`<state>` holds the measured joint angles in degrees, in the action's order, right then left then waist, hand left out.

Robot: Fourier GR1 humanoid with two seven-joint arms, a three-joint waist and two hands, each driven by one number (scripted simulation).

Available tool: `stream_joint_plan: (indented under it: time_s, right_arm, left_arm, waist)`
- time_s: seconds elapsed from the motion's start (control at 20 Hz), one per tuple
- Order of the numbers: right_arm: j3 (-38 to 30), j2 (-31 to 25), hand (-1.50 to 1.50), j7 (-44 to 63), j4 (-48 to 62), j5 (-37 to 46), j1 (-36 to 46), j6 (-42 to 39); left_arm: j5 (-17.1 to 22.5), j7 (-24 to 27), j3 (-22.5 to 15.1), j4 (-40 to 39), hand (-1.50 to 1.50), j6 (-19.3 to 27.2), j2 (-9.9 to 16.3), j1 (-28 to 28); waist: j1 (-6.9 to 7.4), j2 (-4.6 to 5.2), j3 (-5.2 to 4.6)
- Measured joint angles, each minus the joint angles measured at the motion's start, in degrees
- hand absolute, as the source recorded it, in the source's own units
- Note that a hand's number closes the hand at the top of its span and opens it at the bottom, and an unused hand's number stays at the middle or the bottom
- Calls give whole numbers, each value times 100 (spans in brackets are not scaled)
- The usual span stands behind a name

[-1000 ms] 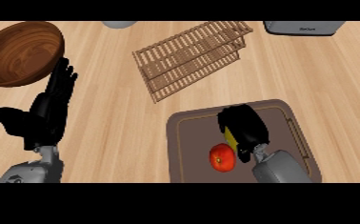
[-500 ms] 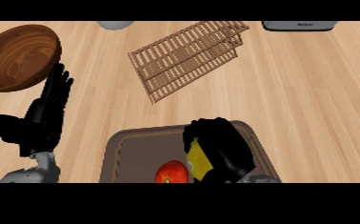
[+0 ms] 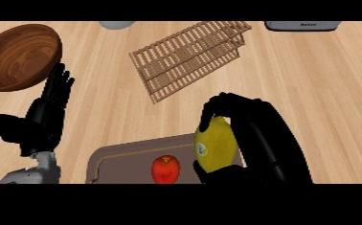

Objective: Pick the lemon from the tray and place it in the tiered shelf

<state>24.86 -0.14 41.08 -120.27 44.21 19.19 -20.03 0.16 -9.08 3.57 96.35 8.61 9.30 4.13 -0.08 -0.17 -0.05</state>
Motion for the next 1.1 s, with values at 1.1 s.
stream_joint_plan:
  time_s: [1.1]
  right_arm:
    - [-2044, -7, 150, -1537, 3585, -82, 2216, 1686]
  left_arm:
    - [-67, -16, 59, 47, 0, -168, -76, 21]
  waist:
    - [75, 31, 5]
